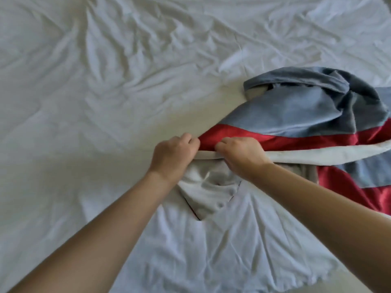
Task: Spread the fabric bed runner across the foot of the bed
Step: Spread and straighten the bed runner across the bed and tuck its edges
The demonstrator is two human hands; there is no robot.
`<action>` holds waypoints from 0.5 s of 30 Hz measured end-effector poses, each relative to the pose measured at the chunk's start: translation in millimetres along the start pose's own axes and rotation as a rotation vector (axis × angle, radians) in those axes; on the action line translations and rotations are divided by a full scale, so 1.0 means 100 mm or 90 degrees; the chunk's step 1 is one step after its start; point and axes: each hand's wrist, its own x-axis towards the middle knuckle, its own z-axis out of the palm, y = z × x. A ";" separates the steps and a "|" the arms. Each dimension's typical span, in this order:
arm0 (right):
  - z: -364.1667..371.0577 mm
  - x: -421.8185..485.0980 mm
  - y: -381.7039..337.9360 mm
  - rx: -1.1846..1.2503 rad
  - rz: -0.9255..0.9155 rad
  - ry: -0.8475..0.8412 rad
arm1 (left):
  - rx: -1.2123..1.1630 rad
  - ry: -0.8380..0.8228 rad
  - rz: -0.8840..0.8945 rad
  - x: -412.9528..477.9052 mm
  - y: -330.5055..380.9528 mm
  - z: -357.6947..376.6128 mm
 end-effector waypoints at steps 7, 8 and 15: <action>-0.09 0.72 -1.18 0.072 -0.041 0.069 | 0.052 -0.063 -0.124 -0.54 -1.19 0.01; -0.09 0.78 -1.33 0.087 -0.049 0.074 | 0.046 -0.061 -0.154 -0.62 -1.31 0.03; 0.11 0.88 -1.56 0.119 -0.044 0.018 | -0.044 -0.026 -0.259 -1.03 -1.38 0.34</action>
